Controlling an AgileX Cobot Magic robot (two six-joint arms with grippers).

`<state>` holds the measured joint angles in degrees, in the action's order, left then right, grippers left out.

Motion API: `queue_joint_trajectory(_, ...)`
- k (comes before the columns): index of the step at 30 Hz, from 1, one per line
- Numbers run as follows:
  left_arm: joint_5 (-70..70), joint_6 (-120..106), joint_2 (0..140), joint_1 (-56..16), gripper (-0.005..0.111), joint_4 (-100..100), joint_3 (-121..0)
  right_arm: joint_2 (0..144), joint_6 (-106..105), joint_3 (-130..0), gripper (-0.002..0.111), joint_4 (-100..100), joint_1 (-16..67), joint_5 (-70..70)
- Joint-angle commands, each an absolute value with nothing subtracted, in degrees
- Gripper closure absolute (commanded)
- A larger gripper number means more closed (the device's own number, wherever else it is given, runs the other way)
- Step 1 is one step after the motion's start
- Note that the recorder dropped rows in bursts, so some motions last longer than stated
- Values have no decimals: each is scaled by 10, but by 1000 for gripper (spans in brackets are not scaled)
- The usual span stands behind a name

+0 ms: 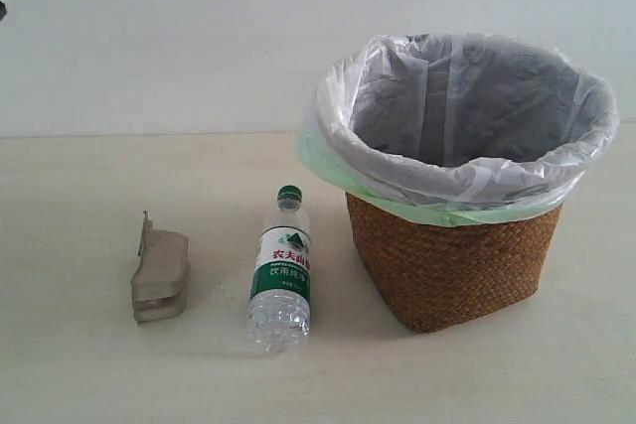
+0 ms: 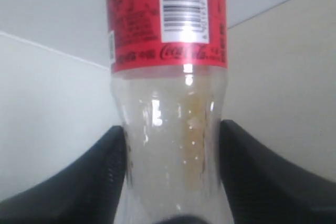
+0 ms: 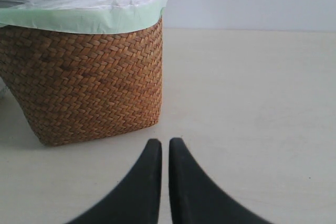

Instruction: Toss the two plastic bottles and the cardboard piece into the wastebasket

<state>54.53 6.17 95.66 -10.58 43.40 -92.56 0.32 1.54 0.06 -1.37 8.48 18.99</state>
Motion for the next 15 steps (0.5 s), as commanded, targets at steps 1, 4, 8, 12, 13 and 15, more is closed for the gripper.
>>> queue_joint_trajectory(1, 608, 83, 943, -106, 103, 404, -926, 0, 13, 0, 106, -18, 86, 184)
queue_joint_trajectory(4, 556, 72, 943, -117, 103, 265, -890, 0, 13, 0, 106, -18, 86, 184)
queue_joint_trajectory(8, 434, -210, 947, -197, 103, -156, -876, 0, 13, 0, 106, -18, 86, 184)
queue_joint_trajectory(12, 370, -509, 976, -318, 43, -586, -987, 0, 13, 0, 106, -18, 86, 184)
queue_joint_trajectory(13, 347, -491, 994, -347, 11, -564, -1021, 0, 13, 0, 106, -18, 86, 184)
queue_joint_trajectory(15, 339, -378, 1015, -365, 0, -402, -1053, 0, 13, 0, 106, -18, 86, 184)
